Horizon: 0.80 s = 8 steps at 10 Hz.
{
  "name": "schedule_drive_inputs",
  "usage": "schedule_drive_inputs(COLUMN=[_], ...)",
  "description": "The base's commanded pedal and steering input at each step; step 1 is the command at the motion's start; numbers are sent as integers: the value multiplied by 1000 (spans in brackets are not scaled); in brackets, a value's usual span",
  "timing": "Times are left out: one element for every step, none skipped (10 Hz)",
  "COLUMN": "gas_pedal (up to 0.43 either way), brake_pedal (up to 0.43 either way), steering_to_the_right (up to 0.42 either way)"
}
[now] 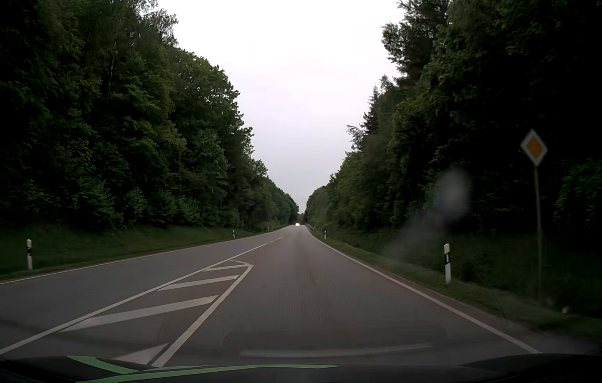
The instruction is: Follow the waypoints while adhering to traffic rules and regulations
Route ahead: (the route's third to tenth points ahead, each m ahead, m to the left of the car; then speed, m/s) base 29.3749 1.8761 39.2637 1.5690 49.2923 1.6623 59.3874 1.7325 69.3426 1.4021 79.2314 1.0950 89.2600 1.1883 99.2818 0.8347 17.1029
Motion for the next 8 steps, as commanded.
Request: schedule_drive_inputs(gas_pedal=[79,79,79,79,79,79,79,79], brake_pedal=[0,0,0,0,0,0,0,0], steering_to_the_right=[-3,-3,-4,-3,-3,-3,-3,-3])
